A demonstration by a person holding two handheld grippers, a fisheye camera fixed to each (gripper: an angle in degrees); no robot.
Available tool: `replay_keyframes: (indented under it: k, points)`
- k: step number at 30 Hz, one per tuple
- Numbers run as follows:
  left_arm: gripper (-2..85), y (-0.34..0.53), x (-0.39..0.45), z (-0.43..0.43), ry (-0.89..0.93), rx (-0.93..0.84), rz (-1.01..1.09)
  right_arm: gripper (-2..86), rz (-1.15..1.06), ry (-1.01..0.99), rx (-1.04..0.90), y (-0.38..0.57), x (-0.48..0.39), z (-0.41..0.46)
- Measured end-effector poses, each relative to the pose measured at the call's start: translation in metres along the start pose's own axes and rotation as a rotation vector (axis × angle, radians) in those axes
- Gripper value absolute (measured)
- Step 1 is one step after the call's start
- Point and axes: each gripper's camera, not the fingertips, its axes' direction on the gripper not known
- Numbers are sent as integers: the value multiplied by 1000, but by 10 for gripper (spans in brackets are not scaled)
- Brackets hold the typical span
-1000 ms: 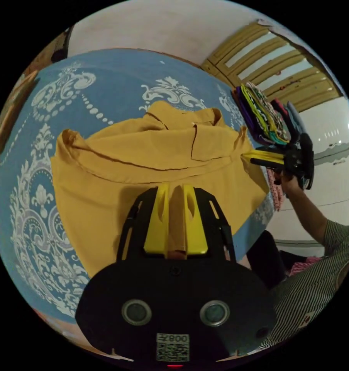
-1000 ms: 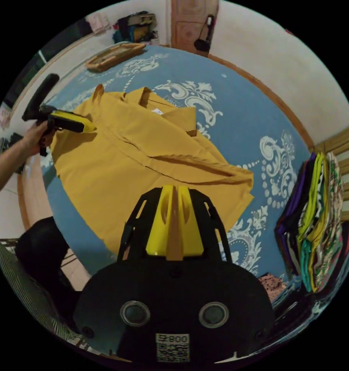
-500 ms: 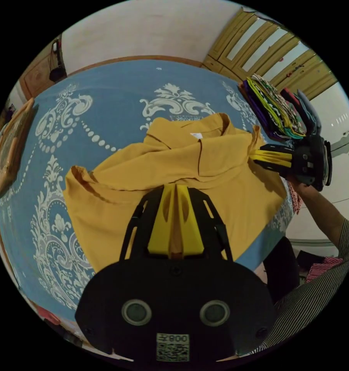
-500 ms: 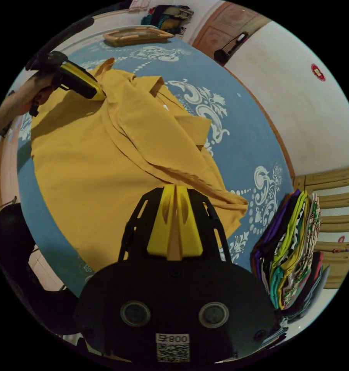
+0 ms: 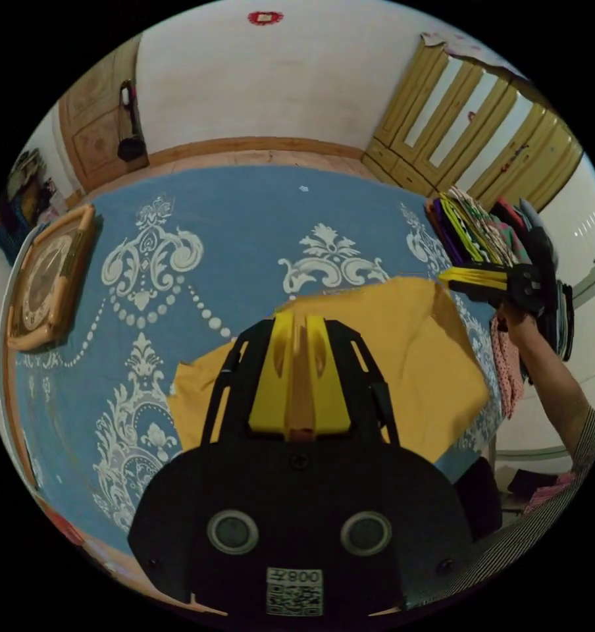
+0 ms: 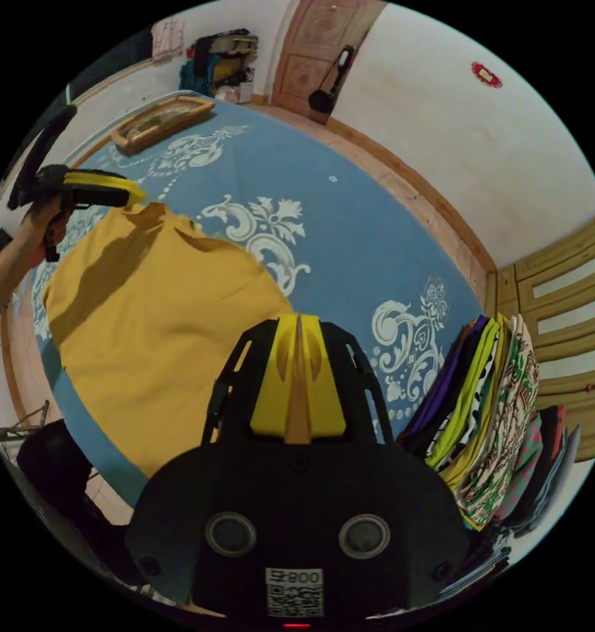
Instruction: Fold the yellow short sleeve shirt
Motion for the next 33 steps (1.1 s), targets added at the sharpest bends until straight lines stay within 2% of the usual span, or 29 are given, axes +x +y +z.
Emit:
replay_keyframes:
  k: [5, 12, 16, 21, 25, 27, 29, 33]
  points:
    - [36, 43, -34, -7, 109, 46, -64, 15, 86, -66, 44, 28, 27, 6]
    - [38, 126, -79, -11, -3, -16, -196, 11, 108, -235, 0, 126, 32, 27]
    - [60, 178, -107, -31, 3, 20, -324, 30, 242, -310, 17, 193, 51, 27]
    - [84, 241, -140, -43, 97, 56, -440, 62, 503, -480, 61, 282, 94, 37]
    - [69, 266, -162, -26, 256, 46, -496, 74, 650, -657, 75, 336, 120, 64]
    - [49, 270, -166, -16, 242, 0, -495, 76, 688, -731, 101, 350, 130, 74]
    - [24, 277, -168, -6, 259, -30, -495, 75, 707, -719, 83, 360, 137, 85]
    - [12, 289, -170, -1, 314, -1, -486, 47, 702, -754, 45, 379, 152, 106]
